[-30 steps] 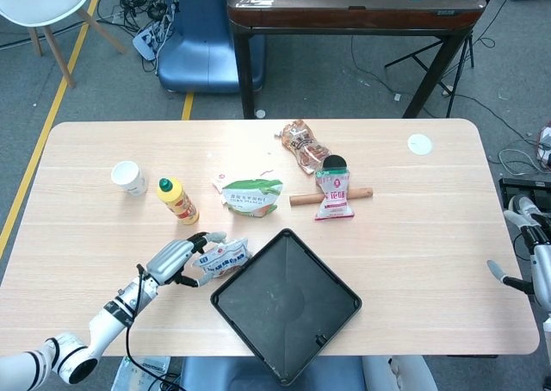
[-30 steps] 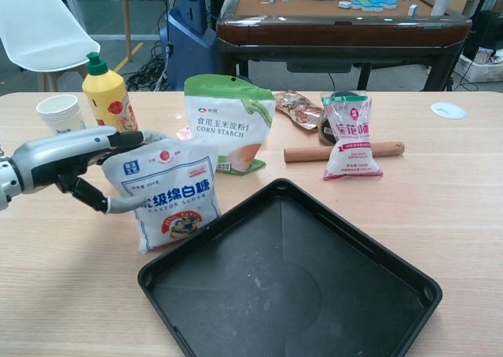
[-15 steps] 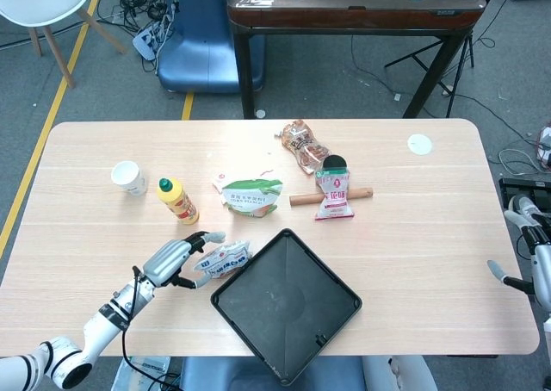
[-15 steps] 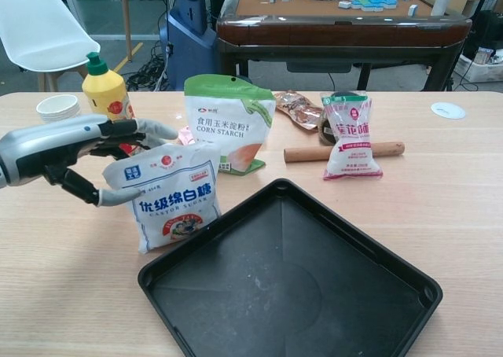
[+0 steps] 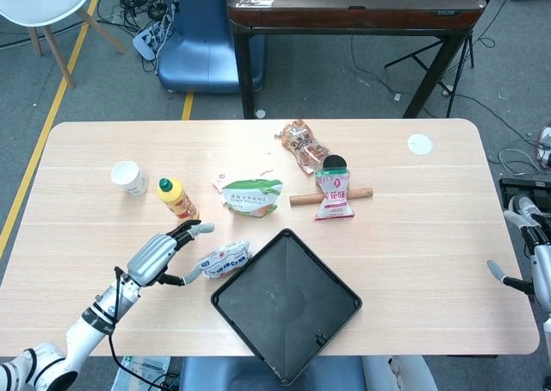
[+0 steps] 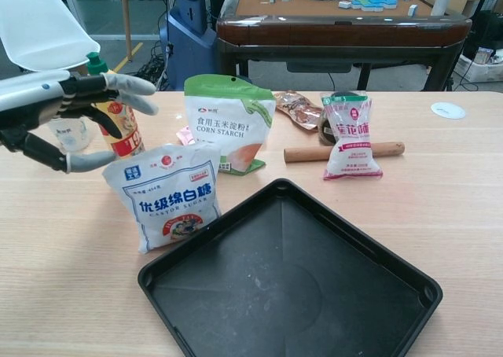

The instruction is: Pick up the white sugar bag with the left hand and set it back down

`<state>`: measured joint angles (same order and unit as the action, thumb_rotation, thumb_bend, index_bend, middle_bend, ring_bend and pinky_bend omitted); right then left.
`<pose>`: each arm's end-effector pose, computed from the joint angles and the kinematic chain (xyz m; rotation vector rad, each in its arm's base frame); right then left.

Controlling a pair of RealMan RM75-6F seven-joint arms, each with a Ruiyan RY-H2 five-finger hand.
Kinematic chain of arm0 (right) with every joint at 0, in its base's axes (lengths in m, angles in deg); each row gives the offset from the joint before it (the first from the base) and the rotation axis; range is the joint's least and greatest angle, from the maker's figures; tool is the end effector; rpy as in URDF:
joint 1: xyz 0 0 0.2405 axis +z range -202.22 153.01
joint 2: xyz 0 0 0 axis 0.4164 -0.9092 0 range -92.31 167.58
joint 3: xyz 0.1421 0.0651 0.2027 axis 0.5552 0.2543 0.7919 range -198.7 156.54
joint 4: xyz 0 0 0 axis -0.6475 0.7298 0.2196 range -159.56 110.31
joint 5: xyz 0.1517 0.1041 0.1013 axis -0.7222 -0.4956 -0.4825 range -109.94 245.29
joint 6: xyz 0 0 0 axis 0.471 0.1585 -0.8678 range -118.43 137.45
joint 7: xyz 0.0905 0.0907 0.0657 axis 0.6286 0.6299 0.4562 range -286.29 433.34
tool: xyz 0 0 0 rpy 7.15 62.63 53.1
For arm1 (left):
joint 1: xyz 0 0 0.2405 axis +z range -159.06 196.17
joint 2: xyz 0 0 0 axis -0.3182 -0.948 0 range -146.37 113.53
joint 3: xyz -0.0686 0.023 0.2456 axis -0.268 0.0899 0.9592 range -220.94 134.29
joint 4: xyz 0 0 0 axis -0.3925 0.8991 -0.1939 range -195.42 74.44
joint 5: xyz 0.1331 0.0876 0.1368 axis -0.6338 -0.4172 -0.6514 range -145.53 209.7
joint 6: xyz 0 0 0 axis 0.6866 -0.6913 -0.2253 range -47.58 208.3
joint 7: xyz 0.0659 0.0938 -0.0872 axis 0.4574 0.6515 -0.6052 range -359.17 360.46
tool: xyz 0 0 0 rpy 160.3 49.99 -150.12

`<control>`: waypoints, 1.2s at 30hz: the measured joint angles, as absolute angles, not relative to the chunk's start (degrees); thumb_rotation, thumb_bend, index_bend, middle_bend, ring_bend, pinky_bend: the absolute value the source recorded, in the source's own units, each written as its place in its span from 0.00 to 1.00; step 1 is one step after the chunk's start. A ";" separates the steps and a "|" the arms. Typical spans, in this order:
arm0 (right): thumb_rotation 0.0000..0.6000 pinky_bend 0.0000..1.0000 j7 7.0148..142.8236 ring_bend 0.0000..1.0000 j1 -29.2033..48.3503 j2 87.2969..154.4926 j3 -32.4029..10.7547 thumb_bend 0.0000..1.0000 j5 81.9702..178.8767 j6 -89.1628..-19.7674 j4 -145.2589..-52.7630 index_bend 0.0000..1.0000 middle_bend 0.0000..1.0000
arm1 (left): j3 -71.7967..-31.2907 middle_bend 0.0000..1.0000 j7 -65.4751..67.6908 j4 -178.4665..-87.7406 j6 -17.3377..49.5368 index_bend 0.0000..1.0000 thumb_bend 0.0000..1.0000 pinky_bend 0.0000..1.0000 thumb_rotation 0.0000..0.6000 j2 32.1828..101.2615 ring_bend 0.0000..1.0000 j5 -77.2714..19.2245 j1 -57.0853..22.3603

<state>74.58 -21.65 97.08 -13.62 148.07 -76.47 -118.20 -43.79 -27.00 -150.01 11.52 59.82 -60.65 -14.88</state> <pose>-0.3222 -0.1860 0.2028 1.2417 -0.8555 0.8761 -0.1809 0.2827 0.0470 -1.8386 -1.3273 -1.4382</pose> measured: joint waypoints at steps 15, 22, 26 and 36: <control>1.00 0.06 74.37 0.16 -19.88 95.19 -14.44 0.23 149.43 -72.68 -119.07 0.23 0.28 | -47.33 0.16 -21.16 -156.89 0.31 0.16 0.37 0.24 1.00 48.57 0.09 -53.57 -6.42; 1.00 0.06 77.54 0.17 -18.08 94.77 -15.86 0.24 153.77 -70.48 -118.39 0.27 0.31 | -47.05 0.16 -10.76 -156.70 -4.02 0.17 0.38 0.24 1.00 47.21 0.10 -48.46 -0.61; 1.00 0.06 78.41 0.18 -17.34 95.49 -16.58 0.24 156.44 -70.67 -117.30 0.29 0.33 | -46.14 0.16 -2.97 -156.76 -6.89 0.17 0.38 0.24 1.00 47.27 0.10 -47.27 2.50; 1.00 0.06 78.54 0.19 -17.33 96.84 -18.16 0.23 159.28 -72.57 -115.61 0.31 0.34 | -43.02 0.16 9.71 -156.45 -16.29 0.17 0.38 0.24 1.00 51.43 0.10 -49.56 11.48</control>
<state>78.54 -17.33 96.84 -18.16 159.28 -72.57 -115.61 -43.02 9.71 -156.45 -16.29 51.43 -49.56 11.48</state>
